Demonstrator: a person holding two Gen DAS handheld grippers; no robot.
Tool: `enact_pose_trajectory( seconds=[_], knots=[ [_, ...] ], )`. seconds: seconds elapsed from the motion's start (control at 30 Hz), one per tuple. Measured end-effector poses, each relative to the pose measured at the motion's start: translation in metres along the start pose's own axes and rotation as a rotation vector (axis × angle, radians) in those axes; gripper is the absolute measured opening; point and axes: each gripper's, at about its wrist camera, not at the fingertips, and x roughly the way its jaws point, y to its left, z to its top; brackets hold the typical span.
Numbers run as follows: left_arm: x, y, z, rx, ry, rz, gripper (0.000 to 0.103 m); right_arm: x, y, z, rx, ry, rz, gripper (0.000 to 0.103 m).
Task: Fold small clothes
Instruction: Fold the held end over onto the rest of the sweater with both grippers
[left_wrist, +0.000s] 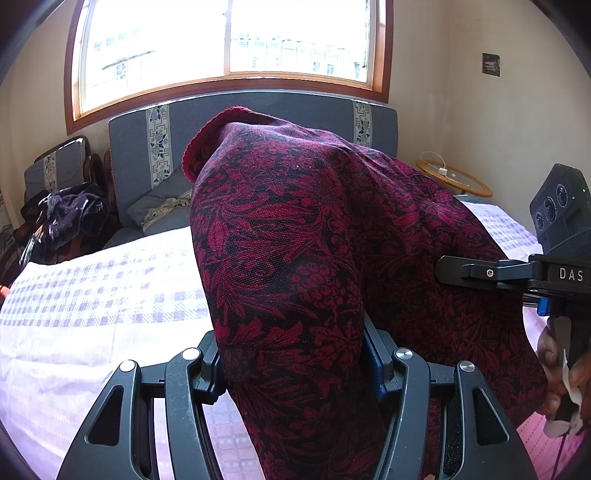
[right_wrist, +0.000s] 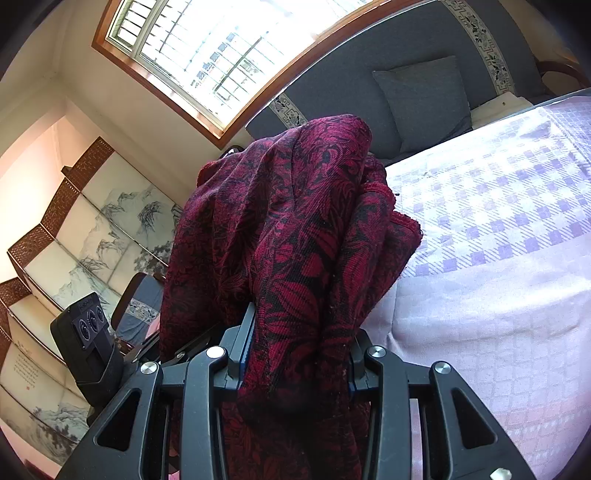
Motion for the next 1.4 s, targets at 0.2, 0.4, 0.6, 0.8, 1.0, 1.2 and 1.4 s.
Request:
enact_pose_trajectory(
  seconds=[0.2,0.4,0.6,0.8,1.0,1.2,1.4],
  knots=[
    [0.005,0.006,0.003,-0.007,0.002,0.003,0.058,-0.001,0.001,-0.002,0.0,-0.001,-0.001,0.035],
    [0.01,0.009,0.005,-0.012,-0.001,0.007,0.058,0.001,0.003,-0.004,-0.005,-0.004,-0.003,0.035],
    [0.012,0.01,0.003,-0.014,0.001,0.005,0.058,0.002,0.002,-0.006,-0.002,-0.007,-0.004,0.035],
    [0.015,0.013,-0.002,-0.017,0.008,-0.002,0.059,0.006,0.0,-0.007,-0.004,-0.003,-0.01,0.035],
    [0.02,0.015,-0.008,-0.02,0.019,-0.005,0.059,0.012,-0.002,-0.009,0.004,0.007,-0.016,0.034],
    [0.025,0.017,-0.013,-0.021,0.015,-0.001,0.059,0.018,-0.004,-0.011,0.01,0.014,-0.022,0.034],
    [0.025,0.013,-0.02,-0.018,-0.008,0.017,0.061,0.024,-0.001,-0.01,-0.027,0.021,-0.058,0.034]
  ],
)
